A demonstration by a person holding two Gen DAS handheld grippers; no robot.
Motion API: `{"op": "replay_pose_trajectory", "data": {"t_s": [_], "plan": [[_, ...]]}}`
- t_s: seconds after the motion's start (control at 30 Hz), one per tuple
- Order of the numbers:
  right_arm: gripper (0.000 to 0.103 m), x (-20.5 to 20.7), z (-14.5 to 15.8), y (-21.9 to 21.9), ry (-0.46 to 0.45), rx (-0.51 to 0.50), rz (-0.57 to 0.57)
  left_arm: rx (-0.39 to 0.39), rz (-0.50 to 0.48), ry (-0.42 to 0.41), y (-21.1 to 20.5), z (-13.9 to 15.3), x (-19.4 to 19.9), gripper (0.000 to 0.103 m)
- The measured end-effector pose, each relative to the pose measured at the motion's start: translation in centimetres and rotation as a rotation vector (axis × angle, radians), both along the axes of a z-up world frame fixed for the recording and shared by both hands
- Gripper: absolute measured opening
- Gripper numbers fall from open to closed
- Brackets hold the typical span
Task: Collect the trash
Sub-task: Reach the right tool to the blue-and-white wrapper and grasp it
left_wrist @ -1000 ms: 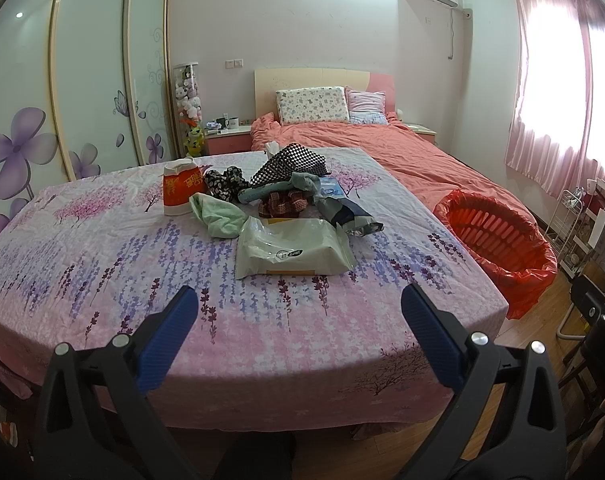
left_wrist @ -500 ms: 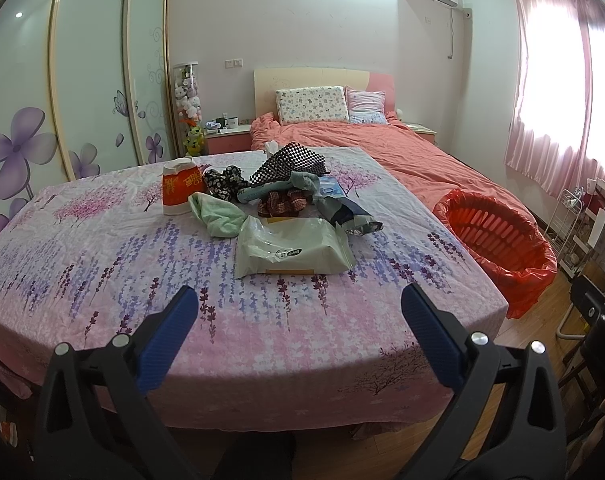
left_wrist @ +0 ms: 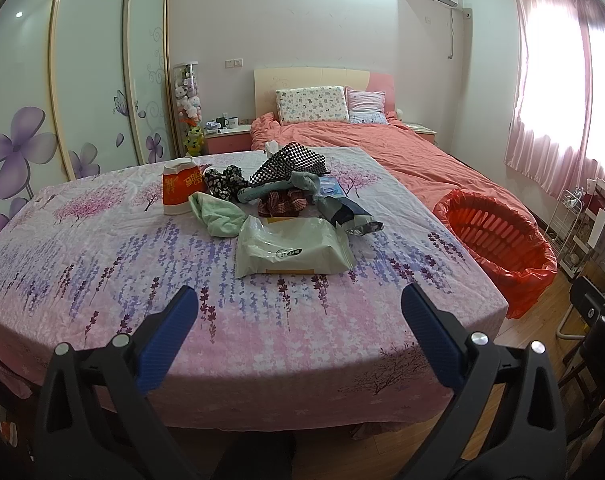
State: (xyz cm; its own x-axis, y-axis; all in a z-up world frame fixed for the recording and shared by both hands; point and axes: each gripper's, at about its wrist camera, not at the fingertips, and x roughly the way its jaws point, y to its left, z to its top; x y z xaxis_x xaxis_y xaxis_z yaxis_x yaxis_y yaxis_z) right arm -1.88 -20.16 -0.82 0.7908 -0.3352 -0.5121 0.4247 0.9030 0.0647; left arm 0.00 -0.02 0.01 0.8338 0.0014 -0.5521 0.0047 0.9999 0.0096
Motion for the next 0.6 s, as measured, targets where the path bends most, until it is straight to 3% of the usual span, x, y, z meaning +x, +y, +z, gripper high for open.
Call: {"op": "replay_pose_trajectory", "data": {"t_s": [0.4,0.6], "plan": [[0.101,0.1,0.0,-0.1,-0.001,0.004,0.005,-0.001,0.011,0.01,0.2,-0.5,0.7,0.099],[0.101,1.7,0.0,0.5,-0.001,0.005,0.046,-0.029,0.072,0.027,3.3,-1.1,2.6,0.099]]}}
